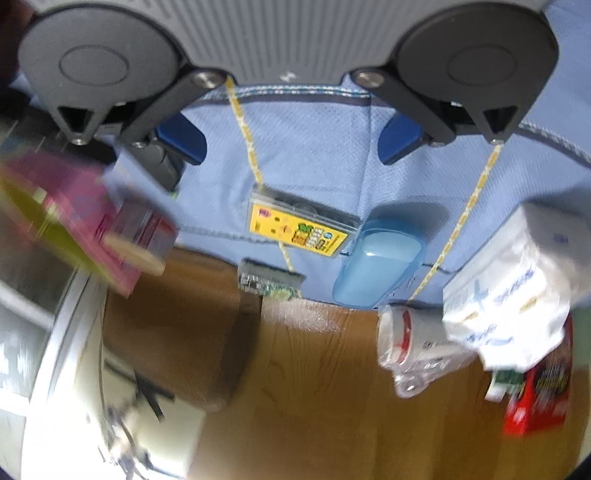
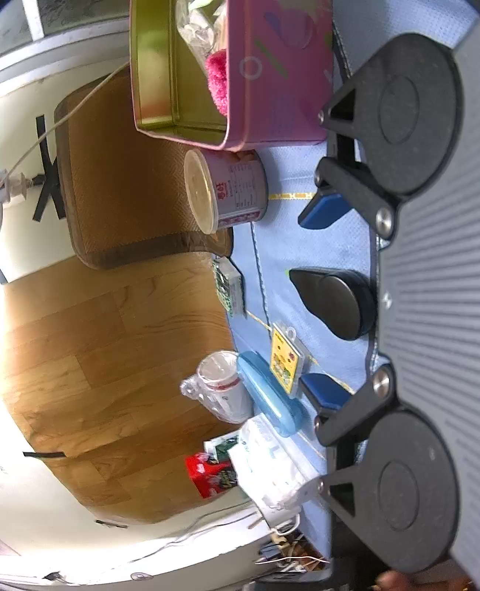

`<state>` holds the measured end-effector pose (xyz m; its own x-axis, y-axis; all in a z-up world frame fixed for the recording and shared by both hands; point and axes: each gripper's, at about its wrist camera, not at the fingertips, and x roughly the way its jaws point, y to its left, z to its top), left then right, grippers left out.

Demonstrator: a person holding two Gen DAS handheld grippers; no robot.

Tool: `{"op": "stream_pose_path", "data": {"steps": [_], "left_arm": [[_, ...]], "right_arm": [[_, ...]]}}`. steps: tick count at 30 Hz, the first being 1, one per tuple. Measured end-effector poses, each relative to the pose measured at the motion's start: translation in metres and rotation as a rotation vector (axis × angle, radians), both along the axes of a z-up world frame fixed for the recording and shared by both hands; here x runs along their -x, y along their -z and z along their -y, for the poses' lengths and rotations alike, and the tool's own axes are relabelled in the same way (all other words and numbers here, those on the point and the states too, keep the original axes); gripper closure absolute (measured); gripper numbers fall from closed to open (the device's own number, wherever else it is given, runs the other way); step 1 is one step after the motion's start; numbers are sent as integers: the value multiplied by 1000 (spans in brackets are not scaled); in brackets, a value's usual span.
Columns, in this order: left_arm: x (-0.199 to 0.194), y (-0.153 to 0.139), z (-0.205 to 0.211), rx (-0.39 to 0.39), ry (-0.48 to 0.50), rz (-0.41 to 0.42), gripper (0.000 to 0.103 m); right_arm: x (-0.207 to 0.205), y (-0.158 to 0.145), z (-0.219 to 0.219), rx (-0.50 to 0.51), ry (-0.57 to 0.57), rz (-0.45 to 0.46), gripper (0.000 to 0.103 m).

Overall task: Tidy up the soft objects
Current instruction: 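Carry the black item into the tin and open the right gripper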

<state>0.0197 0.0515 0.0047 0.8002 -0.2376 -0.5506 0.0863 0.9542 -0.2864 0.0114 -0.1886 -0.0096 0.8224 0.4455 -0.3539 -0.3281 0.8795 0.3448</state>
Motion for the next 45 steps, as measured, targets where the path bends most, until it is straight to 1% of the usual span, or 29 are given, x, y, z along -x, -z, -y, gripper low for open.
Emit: {"op": "stream_pose_path", "data": {"steps": [2,3,4,5,6,7,9,11,12,13,14,15,16,17,20,22,24,25,27,29,31,33,37,41,45], "left_arm": [[0,-2,-13,107,-17,-17,7],[-2,-5,-15,153,-11,-38,14],[-6,-7,-15,189,14,-58,21],[-10,-10,-11,213,49,-74,24],[-14,-13,-4,217,87,-87,28],[-18,-16,6,200,117,-95,30],[-27,-18,31,127,158,-121,30],[-38,-16,53,62,195,-165,30],[-42,-13,62,39,211,-175,31],[-41,-13,70,10,214,-158,40],[-40,-13,77,-6,239,-155,47],[-37,-13,82,10,279,-162,61],[-34,-14,87,29,296,-173,58],[-28,-18,92,26,292,-156,59],[-5,-41,109,-8,327,-56,60],[6,-60,126,-15,373,25,60],[9,-78,145,-21,424,80,60],[8,-84,156,-26,448,95,60],[2,-89,182,-40,499,114,60],[-7,-87,206,-38,539,117,60],[-17,-80,226,-35,569,121,60],[-25,-71,246,-39,583,114,60],[-32,-61,273,-53,590,107,59],[-30,-56,285,-96,583,116,57],[-25,-57,277,-109,569,131,55]], "right_arm": [[-4,1,-6,50,-27,-45,16],[-6,1,-8,65,-38,-59,16],[-8,1,-10,77,-51,-68,16],[-10,2,-12,92,-63,-78,17],[-14,3,-15,114,-73,-97,17],[-18,5,-18,128,-85,-119,17],[-20,4,-23,167,-100,-110,20],[-20,4,-30,236,-94,-87,42],[-19,5,-32,262,-93,-75,50],[-18,5,-32,273,-99,-69,51],[-17,6,-29,266,-104,-67,51],[-16,6,-25,251,-112,-66,51],[-13,6,-22,237,-117,-66,51],[-7,5,-17,226,-102,-53,51],[15,-6,-2,203,-48,46,51],[32,-18,13,188,12,139,51],[46,-29,28,197,89,235,51],[50,-33,36,202,124,265,51],[51,-38,54,210,198,294,51],[46,-39,71,215,256,289,51],[39,-37,90,207,308,265,51],[31,-32,105,207,352,241,51],[18,-23,121,211,424,201,51],[12,-16,132,211,483,163,50],[20,-14,134,199,517,164,48]]}}
